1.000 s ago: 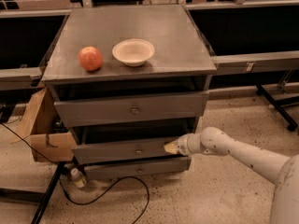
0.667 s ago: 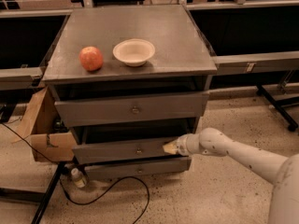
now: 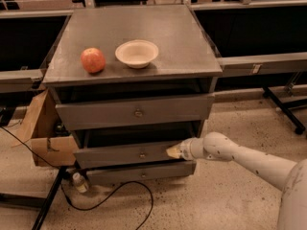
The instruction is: Close middle drawer
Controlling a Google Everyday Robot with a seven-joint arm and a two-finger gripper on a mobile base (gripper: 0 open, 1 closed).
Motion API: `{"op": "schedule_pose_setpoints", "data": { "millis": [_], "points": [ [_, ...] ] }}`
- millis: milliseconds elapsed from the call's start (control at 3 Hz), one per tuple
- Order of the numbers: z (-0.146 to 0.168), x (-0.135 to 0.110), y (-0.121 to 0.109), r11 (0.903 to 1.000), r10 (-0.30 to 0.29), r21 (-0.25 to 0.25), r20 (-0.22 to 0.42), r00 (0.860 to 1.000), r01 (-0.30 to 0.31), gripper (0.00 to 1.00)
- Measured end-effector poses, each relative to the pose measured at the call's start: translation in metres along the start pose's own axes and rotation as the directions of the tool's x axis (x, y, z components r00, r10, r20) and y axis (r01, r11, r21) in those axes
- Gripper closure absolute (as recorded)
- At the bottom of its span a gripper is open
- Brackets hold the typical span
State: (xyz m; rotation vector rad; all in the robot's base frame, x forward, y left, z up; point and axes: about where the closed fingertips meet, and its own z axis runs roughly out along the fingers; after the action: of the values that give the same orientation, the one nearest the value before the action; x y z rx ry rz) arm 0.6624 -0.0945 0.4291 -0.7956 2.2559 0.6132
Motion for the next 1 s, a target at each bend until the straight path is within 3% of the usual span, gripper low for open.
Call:
{"op": "schedule_pose_setpoints", "data": {
  "millis": [1000],
  "points": [
    [0.009, 0.009, -0.013, 0.9980, 0.033, 0.053, 0.008, 0.999, -0.034, 1.00]
  ]
}}
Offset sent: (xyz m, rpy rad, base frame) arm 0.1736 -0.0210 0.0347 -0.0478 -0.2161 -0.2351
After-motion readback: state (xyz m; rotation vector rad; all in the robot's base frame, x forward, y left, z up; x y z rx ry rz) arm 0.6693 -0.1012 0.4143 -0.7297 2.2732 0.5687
